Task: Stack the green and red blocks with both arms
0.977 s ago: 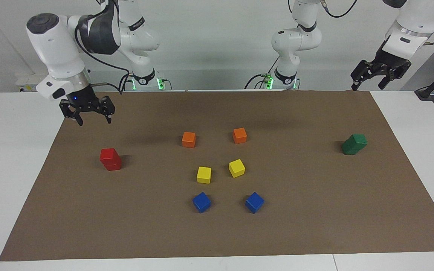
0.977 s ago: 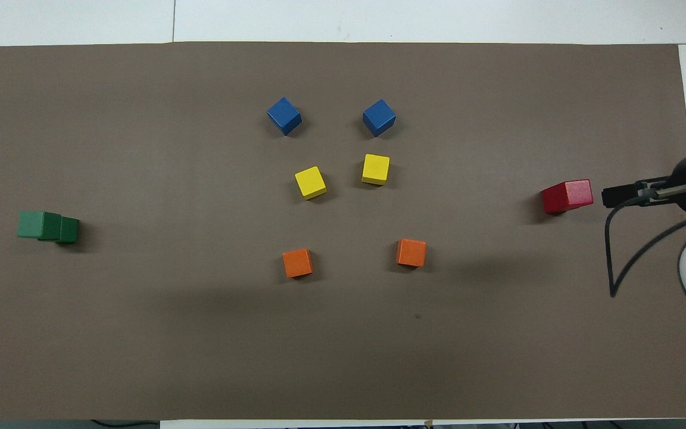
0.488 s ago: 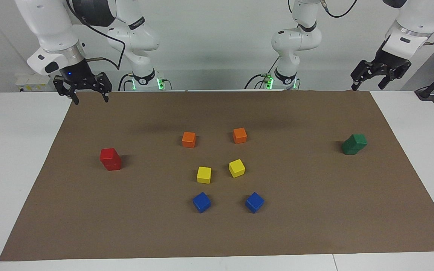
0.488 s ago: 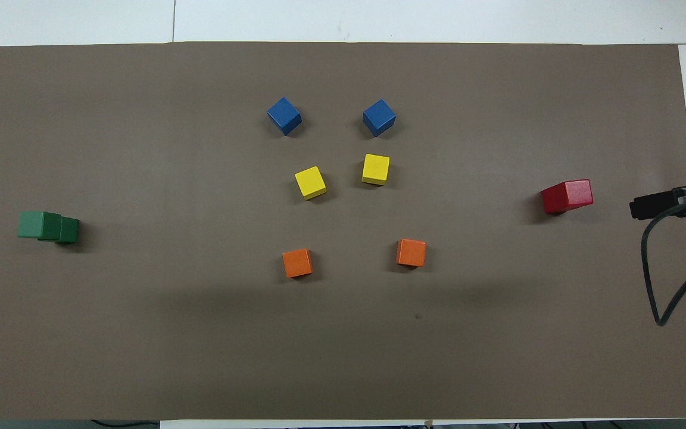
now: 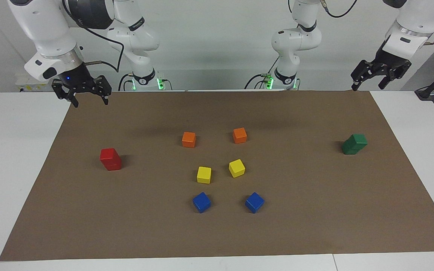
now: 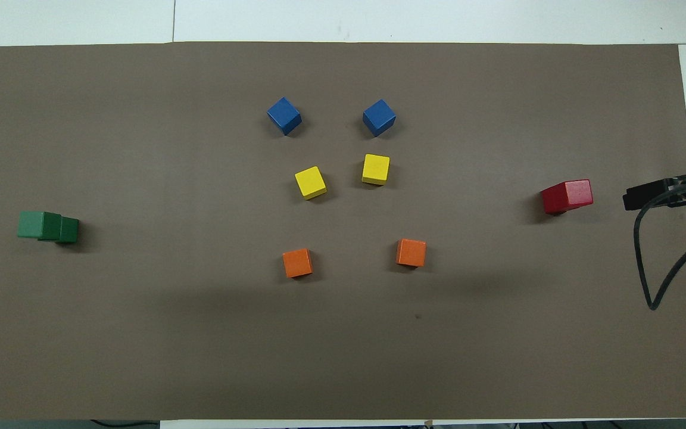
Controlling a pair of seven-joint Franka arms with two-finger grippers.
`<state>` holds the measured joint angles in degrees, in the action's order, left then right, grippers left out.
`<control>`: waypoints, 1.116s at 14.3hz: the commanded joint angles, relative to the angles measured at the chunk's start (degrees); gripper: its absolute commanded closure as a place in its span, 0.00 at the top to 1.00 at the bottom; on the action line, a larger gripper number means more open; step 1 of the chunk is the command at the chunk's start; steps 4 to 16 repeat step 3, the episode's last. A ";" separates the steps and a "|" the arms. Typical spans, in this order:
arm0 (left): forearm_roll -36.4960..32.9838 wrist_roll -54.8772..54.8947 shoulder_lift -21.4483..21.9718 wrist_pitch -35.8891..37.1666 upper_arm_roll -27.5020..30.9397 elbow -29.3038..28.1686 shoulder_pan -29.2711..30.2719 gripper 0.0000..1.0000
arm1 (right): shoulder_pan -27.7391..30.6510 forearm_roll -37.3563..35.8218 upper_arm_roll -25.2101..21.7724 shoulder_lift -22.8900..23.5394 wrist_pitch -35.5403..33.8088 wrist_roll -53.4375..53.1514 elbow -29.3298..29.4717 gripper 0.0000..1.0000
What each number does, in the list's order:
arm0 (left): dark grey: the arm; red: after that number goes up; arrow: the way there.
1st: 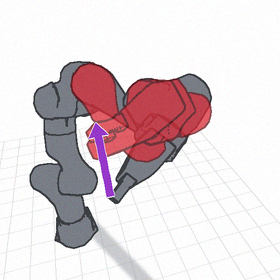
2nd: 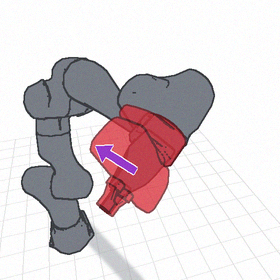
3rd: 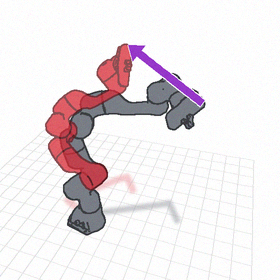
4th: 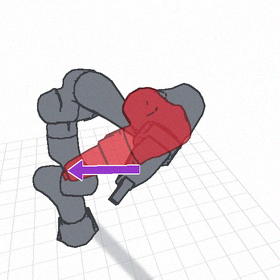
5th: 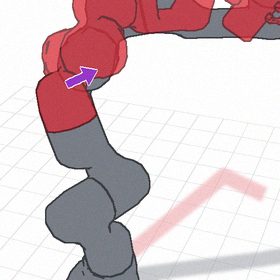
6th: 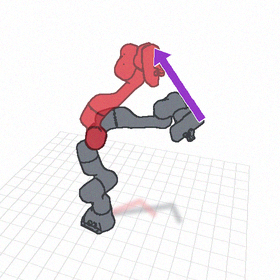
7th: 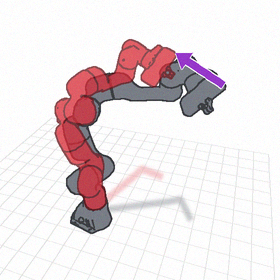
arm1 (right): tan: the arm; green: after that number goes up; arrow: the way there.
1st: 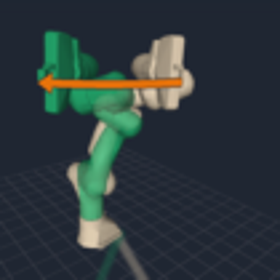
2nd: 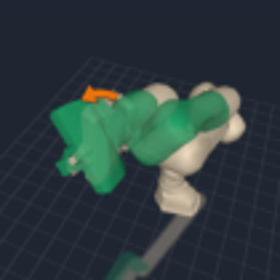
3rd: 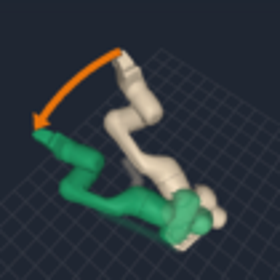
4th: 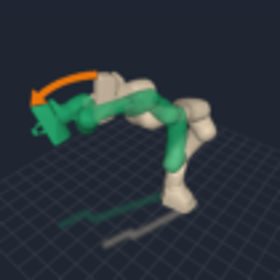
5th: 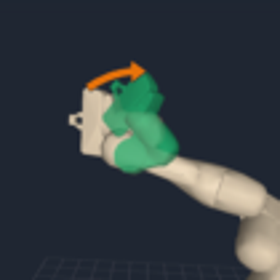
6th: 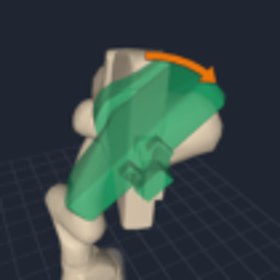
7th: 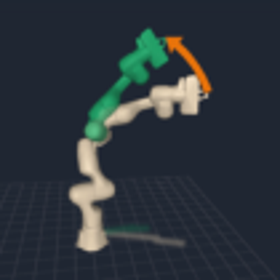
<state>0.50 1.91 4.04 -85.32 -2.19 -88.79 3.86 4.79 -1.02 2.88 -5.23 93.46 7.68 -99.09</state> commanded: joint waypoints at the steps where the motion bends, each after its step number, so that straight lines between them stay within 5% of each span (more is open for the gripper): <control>1: -0.94 -0.15 1.32 -0.81 0.61 -1.30 -0.70 1.00 | 0.66 0.67 0.64 0.83 -1.53 -1.08 1.97 1.00; 16: -0.94 -0.15 1.32 -0.81 0.61 -1.30 -0.70 1.00 | 0.75 0.67 0.64 0.83 -1.61 -1.08 1.88 1.00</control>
